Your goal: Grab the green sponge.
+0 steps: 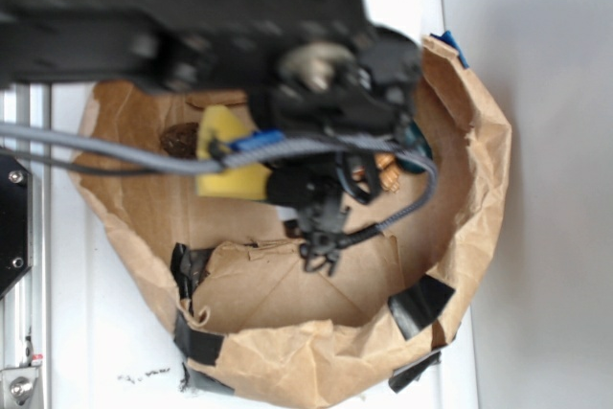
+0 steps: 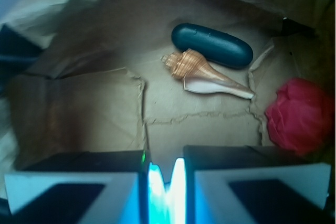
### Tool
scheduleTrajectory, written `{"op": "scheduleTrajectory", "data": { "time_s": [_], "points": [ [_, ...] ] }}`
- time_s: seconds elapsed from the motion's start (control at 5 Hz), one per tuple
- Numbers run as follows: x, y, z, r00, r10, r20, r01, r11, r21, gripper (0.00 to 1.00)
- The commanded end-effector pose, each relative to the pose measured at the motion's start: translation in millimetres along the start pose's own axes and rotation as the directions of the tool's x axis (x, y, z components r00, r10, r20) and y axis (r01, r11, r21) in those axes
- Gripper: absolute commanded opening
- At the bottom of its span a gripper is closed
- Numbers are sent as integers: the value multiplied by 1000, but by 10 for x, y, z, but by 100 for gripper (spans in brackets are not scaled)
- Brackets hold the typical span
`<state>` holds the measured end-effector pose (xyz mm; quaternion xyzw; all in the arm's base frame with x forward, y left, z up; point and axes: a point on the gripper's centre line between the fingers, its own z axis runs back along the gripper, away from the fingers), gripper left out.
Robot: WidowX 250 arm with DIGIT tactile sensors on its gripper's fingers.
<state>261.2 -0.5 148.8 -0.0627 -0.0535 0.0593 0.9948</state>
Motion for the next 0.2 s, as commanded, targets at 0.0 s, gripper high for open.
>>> {"op": "scheduleTrajectory", "data": {
  "time_s": [0.0],
  "points": [
    [0,56,233,992,-16,125,17,1000,-4,0]
  ]
}}
